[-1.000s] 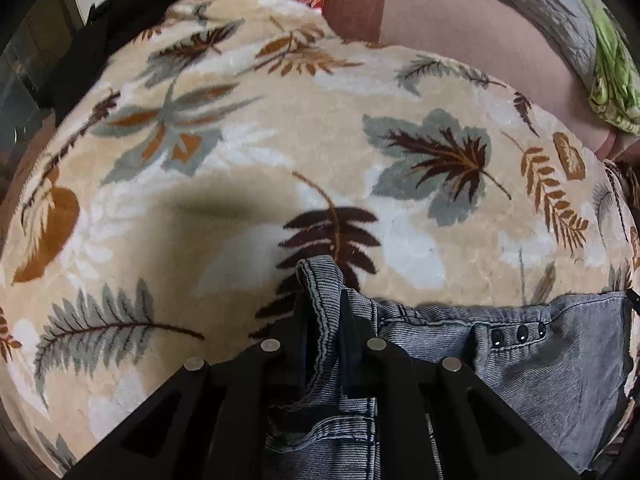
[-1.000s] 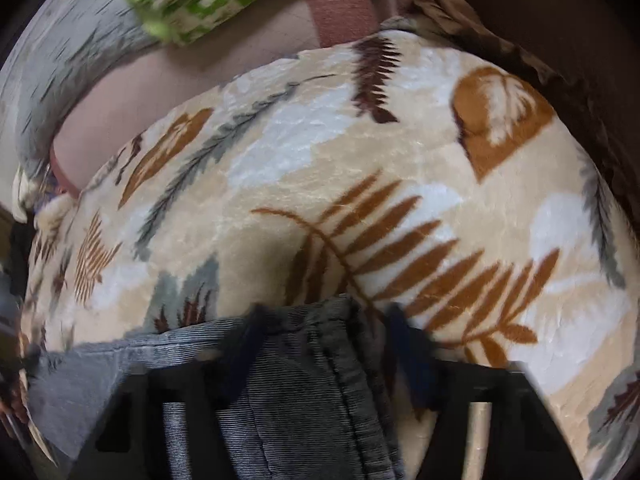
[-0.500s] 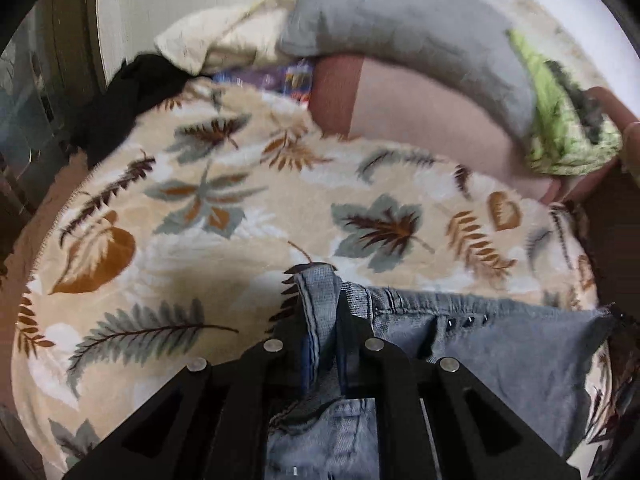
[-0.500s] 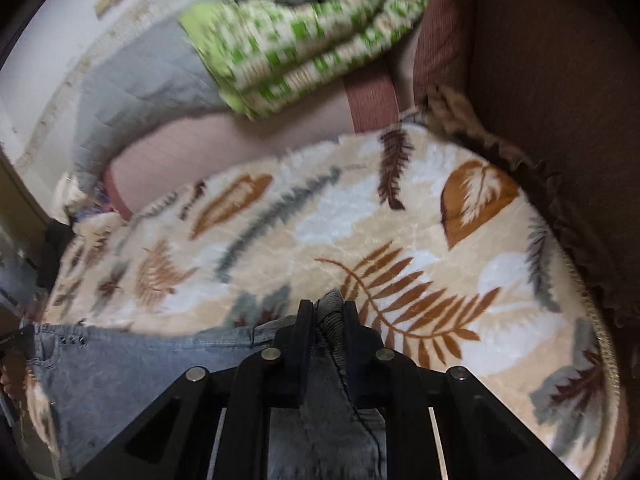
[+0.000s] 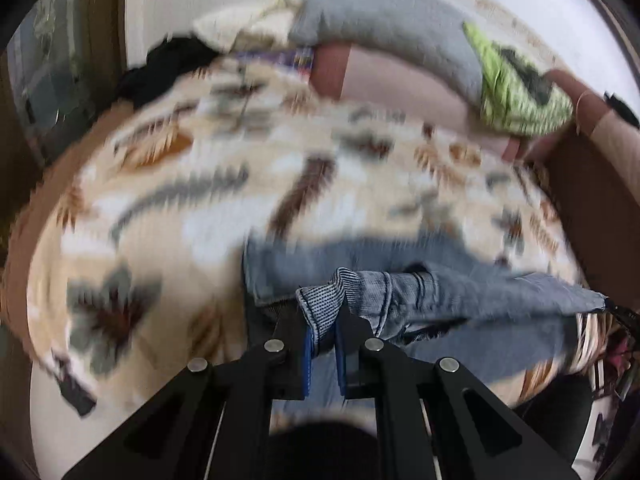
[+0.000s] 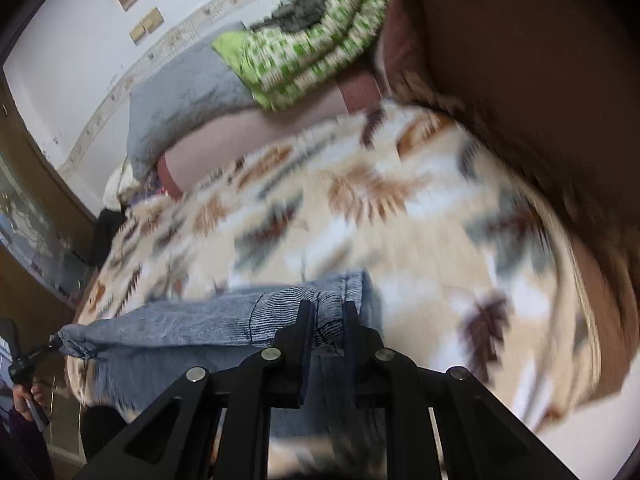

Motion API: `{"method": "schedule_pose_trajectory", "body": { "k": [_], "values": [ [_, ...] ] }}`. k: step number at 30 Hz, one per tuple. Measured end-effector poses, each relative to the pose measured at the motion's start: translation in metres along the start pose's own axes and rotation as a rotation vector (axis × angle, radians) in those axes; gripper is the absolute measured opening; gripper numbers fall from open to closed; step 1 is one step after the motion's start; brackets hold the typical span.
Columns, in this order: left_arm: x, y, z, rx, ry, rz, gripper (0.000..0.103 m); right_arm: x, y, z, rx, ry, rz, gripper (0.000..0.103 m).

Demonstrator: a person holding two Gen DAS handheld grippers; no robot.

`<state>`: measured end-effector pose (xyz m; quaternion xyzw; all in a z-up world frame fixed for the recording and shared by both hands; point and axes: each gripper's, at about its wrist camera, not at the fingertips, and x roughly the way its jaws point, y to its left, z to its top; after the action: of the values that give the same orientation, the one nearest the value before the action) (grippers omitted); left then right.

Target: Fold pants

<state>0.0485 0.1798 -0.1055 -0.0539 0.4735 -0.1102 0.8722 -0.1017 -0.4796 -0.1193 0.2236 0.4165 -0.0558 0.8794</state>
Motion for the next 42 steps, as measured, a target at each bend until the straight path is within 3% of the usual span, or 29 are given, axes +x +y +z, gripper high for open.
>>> {"method": "schedule_pose_trajectory", "body": {
  "k": [3, 5, 8, 10, 12, 16, 19, 23, 25, 27, 30, 34, 39, 42],
  "values": [
    [0.021, 0.014, -0.032, -0.031, 0.141, 0.044, 0.012, 0.024, -0.017, -0.033, 0.014, 0.212, -0.037, 0.022],
    [0.020, 0.020, -0.043, -0.052, 0.169, 0.050, 0.013, 0.032, -0.024, -0.042, 0.019, 0.285, -0.076, 0.023],
    [0.003, 0.018, -0.044, -0.024, 0.129, 0.089, 0.014, 0.021, -0.024, -0.034, 0.006, 0.237, -0.077, 0.025],
    [-0.013, 0.010, -0.036, 0.014, 0.071, 0.154, 0.014, 0.014, -0.018, -0.020, 0.000, 0.193, -0.056, 0.039],
    [-0.026, 0.002, -0.024, 0.047, 0.010, 0.183, 0.014, 0.010, -0.005, -0.003, -0.019, 0.126, -0.049, 0.068],
    [-0.042, -0.018, -0.008, 0.077, -0.082, 0.149, 0.021, 0.027, 0.018, 0.024, -0.053, 0.061, -0.088, 0.069],
    [-0.023, -0.033, -0.001, 0.092, -0.072, 0.101, 0.021, 0.062, 0.021, 0.044, -0.039, 0.088, -0.145, 0.069],
    [0.015, -0.046, 0.001, 0.049, -0.027, 0.037, 0.021, 0.091, 0.015, 0.048, -0.012, 0.151, -0.172, 0.066],
    [0.036, -0.054, -0.001, 0.028, -0.002, 0.007, 0.021, 0.104, 0.019, 0.046, -0.038, 0.191, -0.192, 0.056],
    [0.055, -0.063, -0.005, 0.019, 0.033, 0.003, 0.021, 0.114, 0.024, 0.039, -0.096, 0.223, -0.257, 0.035],
    [0.076, -0.067, -0.012, 0.020, 0.086, 0.036, 0.021, 0.108, 0.033, 0.034, -0.180, 0.198, -0.318, 0.016],
    [0.087, -0.059, -0.011, -0.002, 0.104, 0.091, 0.021, 0.086, 0.041, 0.044, -0.197, 0.102, -0.301, 0.013],
    [0.083, -0.064, -0.004, -0.007, 0.063, 0.111, 0.021, 0.074, 0.049, 0.055, -0.166, -0.021, -0.303, 0.013],
    [0.088, -0.074, -0.008, 0.019, 0.074, 0.097, 0.021, 0.106, 0.036, 0.054, -0.125, 0.065, -0.325, 0.013]
  ]
}}
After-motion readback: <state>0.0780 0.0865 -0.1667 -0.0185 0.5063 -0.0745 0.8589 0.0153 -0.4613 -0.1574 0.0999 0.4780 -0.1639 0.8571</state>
